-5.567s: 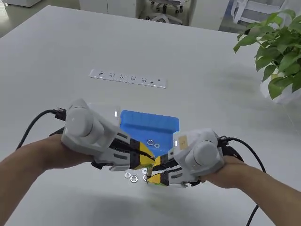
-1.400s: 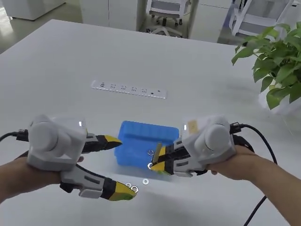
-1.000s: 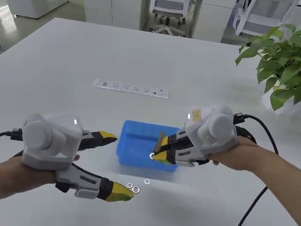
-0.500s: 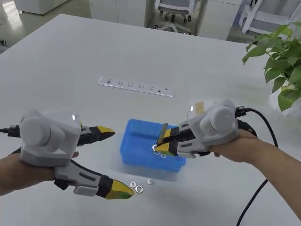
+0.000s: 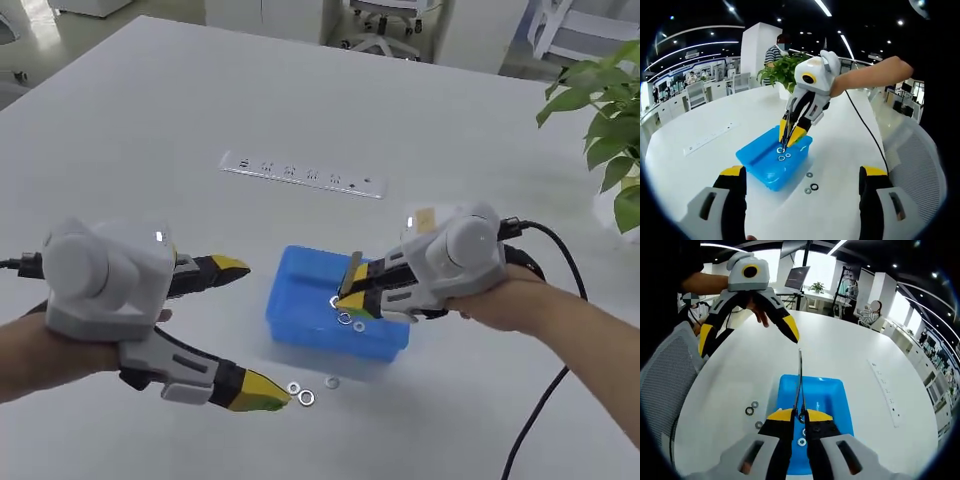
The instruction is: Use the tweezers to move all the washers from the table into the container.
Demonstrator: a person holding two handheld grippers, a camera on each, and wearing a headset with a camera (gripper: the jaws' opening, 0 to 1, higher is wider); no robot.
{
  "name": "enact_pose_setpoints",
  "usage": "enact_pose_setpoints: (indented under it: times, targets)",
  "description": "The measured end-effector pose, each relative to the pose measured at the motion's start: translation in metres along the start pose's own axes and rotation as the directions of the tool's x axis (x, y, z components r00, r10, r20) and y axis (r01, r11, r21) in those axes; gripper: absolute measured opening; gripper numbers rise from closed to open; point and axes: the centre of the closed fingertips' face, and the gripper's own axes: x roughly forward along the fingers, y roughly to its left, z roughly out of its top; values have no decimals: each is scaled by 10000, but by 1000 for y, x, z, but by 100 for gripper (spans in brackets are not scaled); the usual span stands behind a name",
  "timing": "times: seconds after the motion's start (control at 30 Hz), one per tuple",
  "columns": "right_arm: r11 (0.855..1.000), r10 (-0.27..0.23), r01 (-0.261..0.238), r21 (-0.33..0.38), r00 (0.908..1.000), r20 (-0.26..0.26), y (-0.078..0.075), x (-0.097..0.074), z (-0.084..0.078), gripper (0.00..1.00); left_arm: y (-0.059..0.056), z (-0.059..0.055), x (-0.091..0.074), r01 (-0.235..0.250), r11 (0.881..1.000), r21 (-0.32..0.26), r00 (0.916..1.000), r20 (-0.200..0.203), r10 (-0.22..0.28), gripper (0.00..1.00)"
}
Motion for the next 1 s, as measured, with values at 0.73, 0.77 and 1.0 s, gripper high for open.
enact_pose_setpoints:
  times: [0.73, 0.77, 1.0]
  targets:
    - [9961, 885, -885, 50, 9959, -193, -4, 32, -19, 9, 26, 13, 12, -332, 9984, 461, 9994, 133, 326, 75]
    - [9953, 968, -967, 48, 9951, -185, -3, 34, -19, 9, 28, 13, 13, -338, 9981, 513, 9994, 136, 332, 72]
    - [9935, 1142, -1142, 43, 9933, -198, -3, 40, -22, 9, 35, 17, 28, -245, 9955, 913, 9997, -62, 252, 42]
